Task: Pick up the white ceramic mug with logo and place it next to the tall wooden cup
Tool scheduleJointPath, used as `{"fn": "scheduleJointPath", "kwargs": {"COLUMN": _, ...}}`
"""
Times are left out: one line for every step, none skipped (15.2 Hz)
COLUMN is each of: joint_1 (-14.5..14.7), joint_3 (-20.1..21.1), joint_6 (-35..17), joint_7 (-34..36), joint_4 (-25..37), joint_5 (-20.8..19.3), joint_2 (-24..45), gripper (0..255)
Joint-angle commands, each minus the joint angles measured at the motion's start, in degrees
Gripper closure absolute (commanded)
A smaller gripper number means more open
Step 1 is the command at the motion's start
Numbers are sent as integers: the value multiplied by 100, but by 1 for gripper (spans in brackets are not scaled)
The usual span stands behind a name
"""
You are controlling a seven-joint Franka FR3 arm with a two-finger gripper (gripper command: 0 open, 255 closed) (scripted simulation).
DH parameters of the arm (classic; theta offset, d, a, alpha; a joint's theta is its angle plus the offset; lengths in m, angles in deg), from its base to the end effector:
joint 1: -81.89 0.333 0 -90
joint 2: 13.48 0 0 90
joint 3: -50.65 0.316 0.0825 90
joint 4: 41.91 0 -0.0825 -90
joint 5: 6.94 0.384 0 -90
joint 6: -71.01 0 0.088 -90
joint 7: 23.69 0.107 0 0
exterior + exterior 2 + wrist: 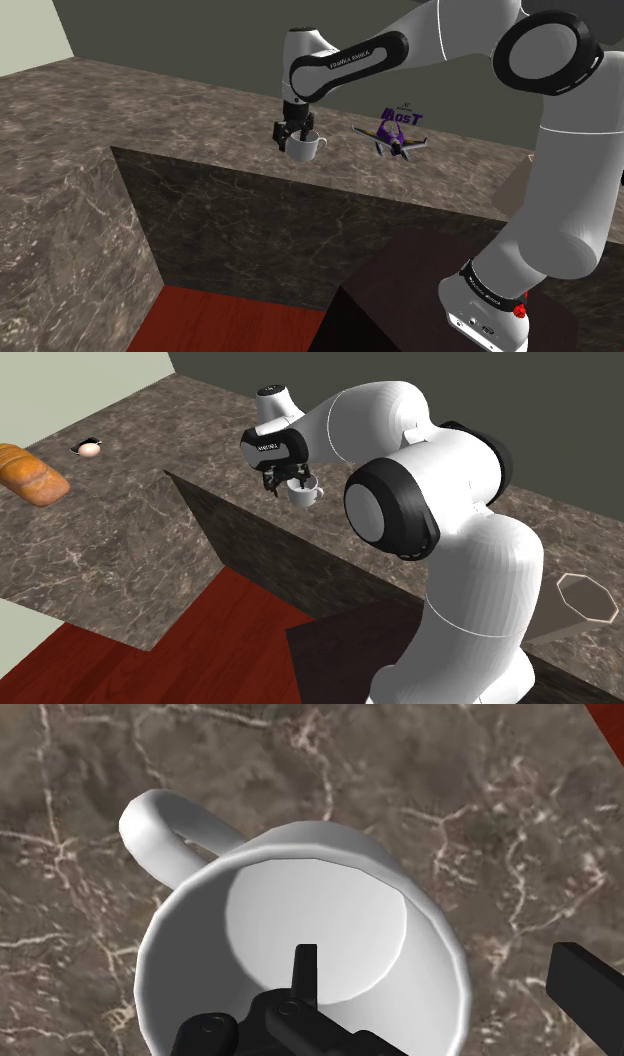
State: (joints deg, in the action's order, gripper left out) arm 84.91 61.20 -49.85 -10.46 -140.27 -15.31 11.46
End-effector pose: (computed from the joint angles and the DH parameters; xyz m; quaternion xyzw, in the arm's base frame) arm 0.6436 0.1367 0.3364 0.9990 0.0338 -0.0109 0.0265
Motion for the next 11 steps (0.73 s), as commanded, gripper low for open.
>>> {"fn": "scheduleJointPath", "kwargs": {"joint_1": -1, "joint_3": -1, "joint_6": -12, "joint_7": 0, "joint_4": -9, "joint_5": -1, "joint_2": 0, "gripper": 0}}
{"fn": "scheduleJointPath", "kwargs": {"joint_1": -1, "joint_3": -1, "joint_6": -12, "joint_7": 0, "joint_4": -9, "joint_5": -1, "joint_2": 0, "gripper": 0}}
{"fn": "scheduleJointPath", "kwargs": {"joint_1": -1, "joint_3": -1, "joint_6": -12, "joint_7": 0, "joint_4": -9, "joint_5": -1, "joint_2": 0, "gripper": 0}}
{"fn": "scheduleJointPath", "kwargs": {"joint_1": -1, "joint_3": -1, "joint_6": -12, "joint_7": 0, "joint_4": -9, "joint_5": -1, "joint_2": 0, "gripper": 0}}
{"fn": "scheduleJointPath", "kwargs": {"joint_1": -1, "joint_3": -1, "joint_6": -11, "joint_7": 0, "joint_4": -8, "joint_5": -1, "joint_2": 0, "gripper": 0}}
{"fn": "scheduleJointPath", "kwargs": {"joint_1": -1, "joint_3": -1, "joint_6": -11, "joint_7": 0, "joint_4": -8, "joint_5": -1, "joint_2": 0, "gripper": 255}}
{"fn": "scheduleJointPath", "kwargs": {"joint_1": -1, "joint_3": -1, "joint_6": -11, "joint_7": 0, "joint_4": -8, "joint_5": -1, "joint_2": 0, "gripper": 255}}
{"fn": "scheduleJointPath", "kwargs": {"joint_1": -1, "joint_3": -1, "joint_6": -11, "joint_7": 0, "joint_4": -8, "joint_5": -1, "joint_2": 0, "gripper": 255}}
{"fn": "scheduleJointPath", "kwargs": {"joint_1": -1, "joint_3": -1, "joint_6": -11, "joint_7": 0, "joint_4": -8, "joint_5": -1, "joint_2": 0, "gripper": 255}}
{"fn": "scheduleJointPath", "kwargs": {"joint_1": -1, "joint_3": -1, "joint_6": -11, "joint_7": 0, "joint_4": -8, "joint_5": -1, "joint_2": 0, "gripper": 255}}
{"fn": "scheduleJointPath", "kwargs": {"joint_1": -1, "joint_3": -1, "joint_6": -11, "joint_7": 0, "joint_4": -8, "joint_5": -1, "joint_2": 0, "gripper": 255}}
